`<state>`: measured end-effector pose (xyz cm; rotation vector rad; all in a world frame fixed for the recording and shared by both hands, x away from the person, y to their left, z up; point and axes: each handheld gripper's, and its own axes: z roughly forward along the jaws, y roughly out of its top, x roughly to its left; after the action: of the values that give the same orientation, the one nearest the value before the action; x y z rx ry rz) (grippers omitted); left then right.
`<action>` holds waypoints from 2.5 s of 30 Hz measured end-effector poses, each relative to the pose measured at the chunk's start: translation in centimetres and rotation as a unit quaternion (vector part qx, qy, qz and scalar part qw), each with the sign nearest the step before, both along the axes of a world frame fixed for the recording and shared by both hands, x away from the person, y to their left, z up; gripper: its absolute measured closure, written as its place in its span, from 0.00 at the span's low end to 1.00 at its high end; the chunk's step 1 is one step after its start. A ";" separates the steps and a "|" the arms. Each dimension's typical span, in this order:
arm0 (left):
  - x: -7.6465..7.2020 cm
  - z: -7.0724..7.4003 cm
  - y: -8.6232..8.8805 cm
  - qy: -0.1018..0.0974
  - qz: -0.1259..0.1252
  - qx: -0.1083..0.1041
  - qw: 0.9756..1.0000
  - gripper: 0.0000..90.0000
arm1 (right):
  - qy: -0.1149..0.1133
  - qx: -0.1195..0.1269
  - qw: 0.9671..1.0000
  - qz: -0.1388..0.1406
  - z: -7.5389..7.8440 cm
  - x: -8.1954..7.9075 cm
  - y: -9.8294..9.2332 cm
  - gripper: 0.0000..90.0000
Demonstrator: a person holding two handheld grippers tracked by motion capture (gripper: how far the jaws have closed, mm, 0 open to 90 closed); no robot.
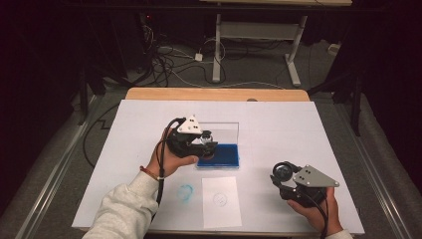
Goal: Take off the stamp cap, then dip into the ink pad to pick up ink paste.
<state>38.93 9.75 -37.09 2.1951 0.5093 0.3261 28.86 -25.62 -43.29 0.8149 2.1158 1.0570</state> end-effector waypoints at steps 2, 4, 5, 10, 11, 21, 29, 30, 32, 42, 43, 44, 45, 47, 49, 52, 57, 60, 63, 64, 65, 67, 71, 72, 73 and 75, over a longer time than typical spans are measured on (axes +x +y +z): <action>0.1 -0.1 -0.2 -0.001 0.000 0.008 1.000 0.61 | -0.002 0.000 1.000 0.000 0.0 0.1 0.1 0.43; 0.3 -0.3 -0.2 0.001 0.000 0.005 1.000 0.61 | -0.001 -0.001 1.000 0.001 -0.1 0.1 0.2 0.43; 0.4 -0.4 -0.3 0.002 0.001 0.007 1.000 0.61 | 0.000 0.000 1.000 0.001 -0.1 0.1 0.2 0.43; 0.8 -0.7 -0.9 0.005 -0.001 0.014 1.000 0.61 | 0.002 -0.001 1.000 0.005 -0.2 0.1 0.2 0.43; 1.0 -0.8 -1.0 0.006 -0.002 0.015 1.000 0.61 | 0.001 0.000 1.000 0.005 -0.2 0.1 0.2 0.43; 1.8 -1.8 -1.9 0.017 0.001 0.027 0.999 0.61 | 0.006 -0.005 1.000 0.014 -0.4 0.4 0.6 0.43; 3.0 -3.5 -2.7 0.019 0.012 0.046 0.999 0.61 | 0.007 -0.012 1.000 0.002 -0.5 0.3 0.5 0.43; 3.1 -3.6 -2.8 0.019 0.014 0.047 0.999 0.61 | 0.009 -0.017 1.000 0.002 -0.6 0.4 0.6 0.43; 3.3 -4.0 -2.9 0.025 0.015 0.052 0.998 0.61 | 0.017 -0.023 1.000 0.003 -0.9 0.5 0.6 0.43; 3.3 -5.6 -2.8 0.034 0.027 0.061 0.997 0.61 | 0.026 -0.032 0.999 0.006 -1.2 0.7 0.6 0.43; 3.3 -5.7 -2.8 0.031 0.027 0.065 0.997 0.61 | 0.028 -0.031 0.999 0.005 -1.2 0.7 0.6 0.43; 3.2 -5.9 -2.7 0.030 0.030 0.068 0.997 0.61 | 0.030 -0.028 0.999 0.004 -1.2 0.7 0.5 0.43; 3.2 -6.1 -2.7 0.032 0.031 0.068 0.997 0.61 | 0.031 -0.026 0.999 0.003 -1.3 0.8 0.5 0.43; 3.3 -6.3 -2.4 0.033 0.033 0.061 0.997 0.61 | 0.034 -0.024 0.999 0.002 -1.3 0.9 0.4 0.43; 3.4 -6.4 -2.1 0.038 0.029 0.051 0.998 0.61 | 0.034 -0.023 0.999 0.002 -1.3 0.8 0.4 0.43; 3.5 -6.3 -1.8 0.033 0.030 0.041 0.998 0.61 | 0.033 -0.023 0.999 0.005 -1.3 0.8 0.5 0.43; 3.5 -6.5 -2.0 0.019 0.032 0.035 0.999 0.61 | 0.036 -0.024 0.999 0.007 -1.3 0.8 0.6 0.43; 3.7 -7.0 -1.9 0.023 0.031 0.027 0.999 0.61 | 0.038 -0.024 0.999 0.009 -1.3 0.8 0.6 0.43; 3.7 -7.4 -1.4 0.028 0.029 0.013 0.999 0.61 | 0.040 -0.027 0.999 0.017 -1.4 0.8 0.6 0.43; 3.6 -7.4 -1.3 0.028 0.027 0.016 0.999 0.61 | 0.041 -0.028 0.999 0.017 -1.4 0.8 0.6 0.43; 3.5 -7.4 -1.3 0.029 0.027 0.016 0.999 0.61 | 0.041 -0.028 0.999 0.017 -1.4 0.8 0.6 0.43; 3.3 -7.2 -1.3 0.029 0.028 0.028 0.999 0.61 | 0.041 -0.027 0.999 0.015 -1.4 0.8 0.6 0.43; 3.1 -6.8 -1.7 0.028 0.031 0.049 0.998 0.61 | 0.035 -0.026 0.999 0.017 -1.3 0.7 0.7 0.43; 3.2 -6.7 -1.7 0.029 0.028 0.055 0.998 0.61 | 0.033 -0.024 0.999 0.015 -1.3 0.7 0.7 0.43; 3.2 -6.7 -1.8 0.033 0.031 0.051 0.998 0.61 | 0.032 -0.022 0.999 0.014 -1.2 0.6 0.8 0.43; 3.2 -6.6 -1.8 0.026 0.037 0.060 0.997 0.61 | 0.032 -0.024 0.999 0.013 -1.2 0.6 0.8 0.43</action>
<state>42.10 7.93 -43.71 2.3090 0.6156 0.3480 29.50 -24.85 -44.53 0.8096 2.2014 1.0017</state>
